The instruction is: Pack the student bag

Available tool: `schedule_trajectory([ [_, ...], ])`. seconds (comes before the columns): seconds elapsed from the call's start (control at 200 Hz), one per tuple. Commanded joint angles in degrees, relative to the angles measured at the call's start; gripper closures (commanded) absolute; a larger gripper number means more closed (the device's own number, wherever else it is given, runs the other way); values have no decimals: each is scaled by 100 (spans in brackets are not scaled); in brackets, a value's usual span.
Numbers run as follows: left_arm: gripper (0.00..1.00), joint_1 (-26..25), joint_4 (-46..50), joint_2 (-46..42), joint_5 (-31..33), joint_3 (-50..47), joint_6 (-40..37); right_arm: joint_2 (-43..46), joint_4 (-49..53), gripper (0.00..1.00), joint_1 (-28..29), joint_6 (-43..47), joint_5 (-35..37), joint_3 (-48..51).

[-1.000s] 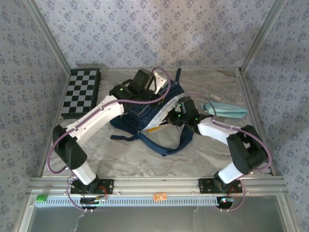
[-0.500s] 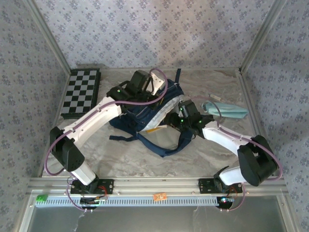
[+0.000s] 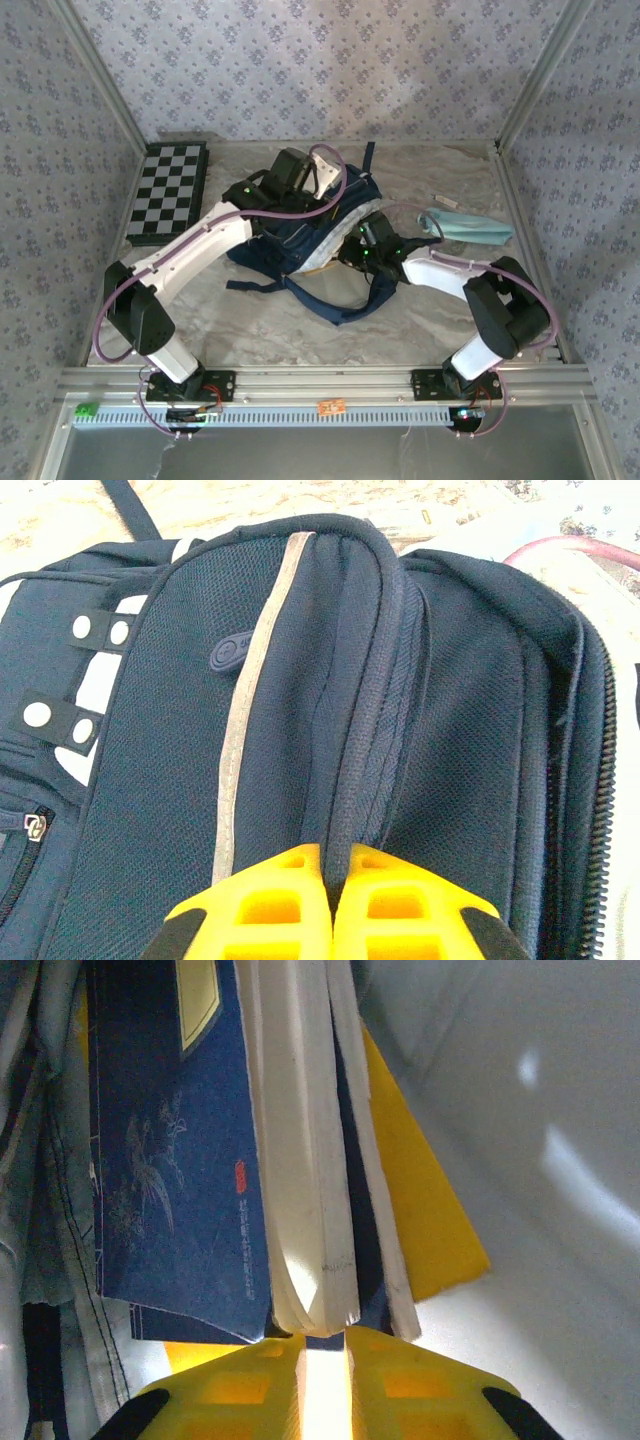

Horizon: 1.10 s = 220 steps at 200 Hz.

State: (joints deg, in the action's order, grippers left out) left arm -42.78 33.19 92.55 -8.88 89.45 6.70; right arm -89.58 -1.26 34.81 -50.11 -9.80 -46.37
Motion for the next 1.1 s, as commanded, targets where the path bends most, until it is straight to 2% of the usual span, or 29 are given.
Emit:
schedule_trajectory([
  [0.0,100,27,-334,-372,-177,37,51,289,331,81,0,304,149,-120],
  [0.065,100,25,-324,-347,-256,-23,113,832,765,78,-9,339,368,122],
  [0.155,100,21,-292,-291,-354,-176,304,1706,1434,66,-89,435,560,423],
  [0.28,98,-9,-546,-179,-543,-698,522,2654,2749,60,-328,524,669,428],
  [0.37,96,-95,-466,9,-553,-840,705,3189,3467,54,-472,534,484,394],
  [0.425,89,-184,-462,96,-593,-888,840,3363,3969,53,-580,530,407,295],
  [0.495,67,-339,-424,151,-628,-893,974,3504,4310,51,-703,609,351,167],
  [0.555,53,-427,-371,120,-600,-931,1130,3576,4350,50,-730,695,333,95],
  [0.68,44,-320,-395,-256,-330,-1359,1907,3495,4205,47,-694,590,-116,85],
  [0.92,41,504,-559,-1258,-149,-2909,3748,2908,3873,46,-163,471,-276,56],
  [1.094,40,1012,-880,-1387,-233,-3772,4752,2595,3331,46,361,104,-166,279],
])
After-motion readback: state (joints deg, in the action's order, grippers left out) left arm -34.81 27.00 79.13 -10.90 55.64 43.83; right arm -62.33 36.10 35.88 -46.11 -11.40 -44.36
